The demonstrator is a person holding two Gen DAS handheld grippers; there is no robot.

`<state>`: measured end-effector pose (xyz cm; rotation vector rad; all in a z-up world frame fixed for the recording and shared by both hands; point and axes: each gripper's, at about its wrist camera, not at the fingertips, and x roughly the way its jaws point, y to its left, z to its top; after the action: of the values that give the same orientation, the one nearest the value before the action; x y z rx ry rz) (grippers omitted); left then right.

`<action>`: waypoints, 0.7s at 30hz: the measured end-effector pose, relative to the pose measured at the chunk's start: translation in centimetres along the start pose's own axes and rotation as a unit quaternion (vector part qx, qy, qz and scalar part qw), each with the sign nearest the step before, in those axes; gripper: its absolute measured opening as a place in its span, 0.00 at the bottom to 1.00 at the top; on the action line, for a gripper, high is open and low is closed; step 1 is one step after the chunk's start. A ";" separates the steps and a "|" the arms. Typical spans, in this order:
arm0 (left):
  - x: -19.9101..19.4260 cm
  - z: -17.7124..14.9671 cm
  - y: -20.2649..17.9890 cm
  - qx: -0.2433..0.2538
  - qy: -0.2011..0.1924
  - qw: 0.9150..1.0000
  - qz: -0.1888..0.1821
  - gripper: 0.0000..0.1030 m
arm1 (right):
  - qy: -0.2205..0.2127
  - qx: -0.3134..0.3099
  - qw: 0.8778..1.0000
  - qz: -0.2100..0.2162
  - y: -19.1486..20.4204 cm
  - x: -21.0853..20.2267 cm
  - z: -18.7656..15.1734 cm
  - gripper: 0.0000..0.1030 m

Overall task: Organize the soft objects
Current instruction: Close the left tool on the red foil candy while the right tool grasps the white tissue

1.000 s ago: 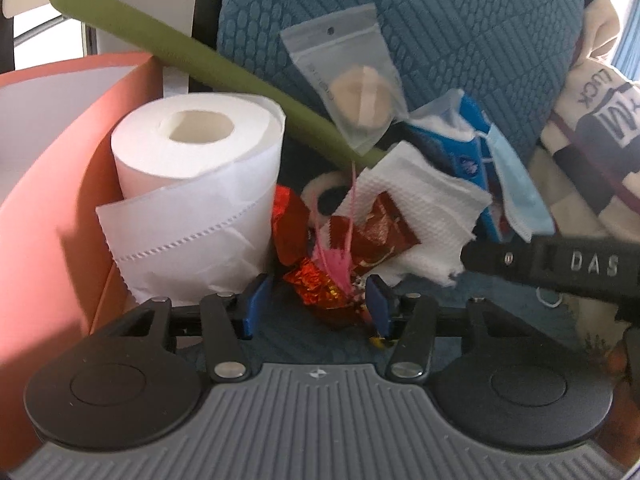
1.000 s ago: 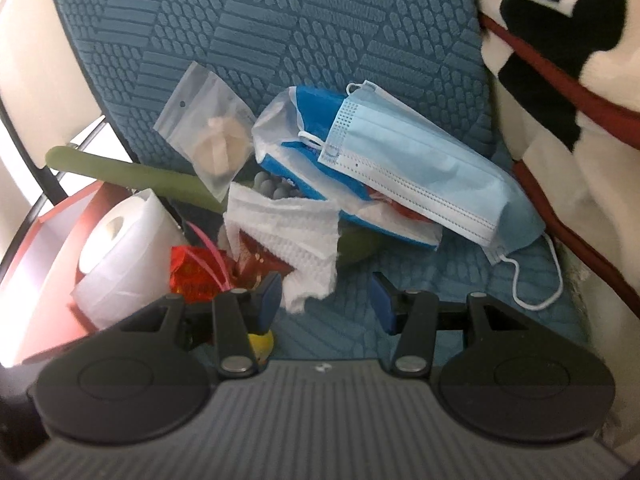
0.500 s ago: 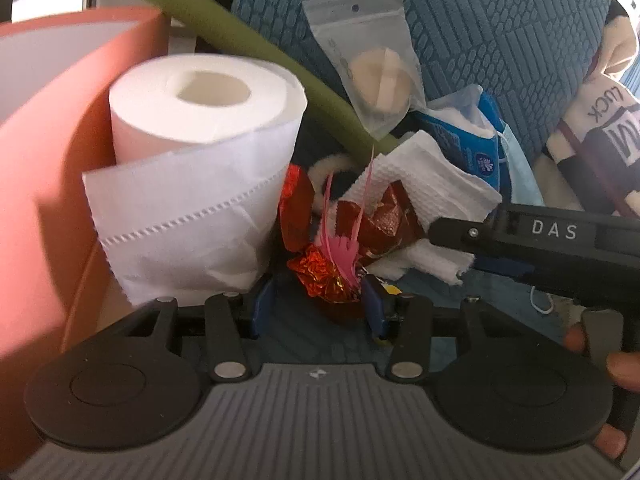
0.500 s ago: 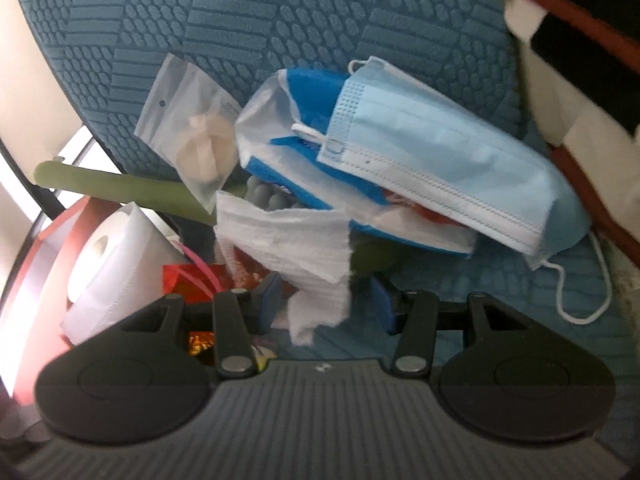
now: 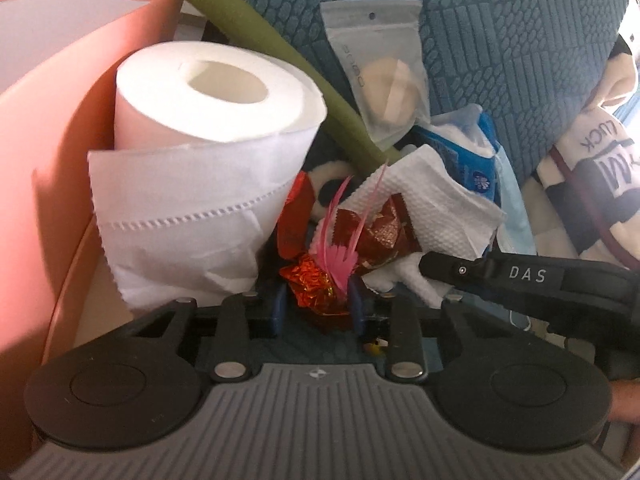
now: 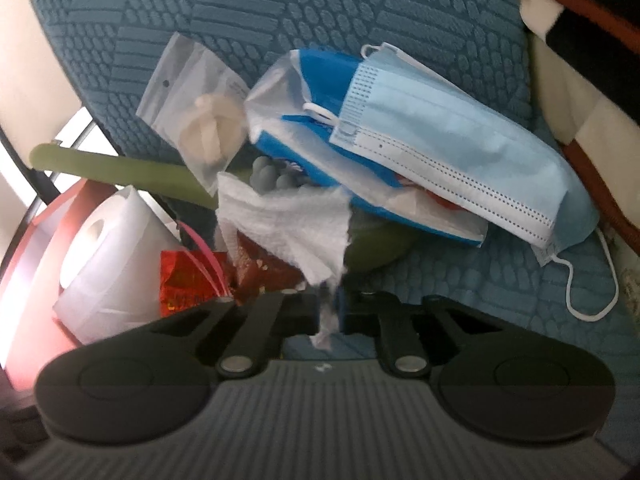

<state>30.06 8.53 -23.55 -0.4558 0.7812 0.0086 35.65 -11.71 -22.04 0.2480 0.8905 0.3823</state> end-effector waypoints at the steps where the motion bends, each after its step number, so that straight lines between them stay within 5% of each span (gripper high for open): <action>1: -0.2 0.0 0.0 0.004 -0.002 1.000 0.001 0.31 | -0.002 -0.002 1.000 -0.001 0.2 -0.1 0.0 0.08; 21: -4.6 -0.7 -0.6 0.013 -0.011 0.999 -0.027 0.23 | -0.074 -0.073 0.994 -0.038 2.4 -6.7 -1.5 0.06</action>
<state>26.39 8.43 -20.60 -0.4514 0.7468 -0.0476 30.09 -12.26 -17.31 0.1064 0.7205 0.3509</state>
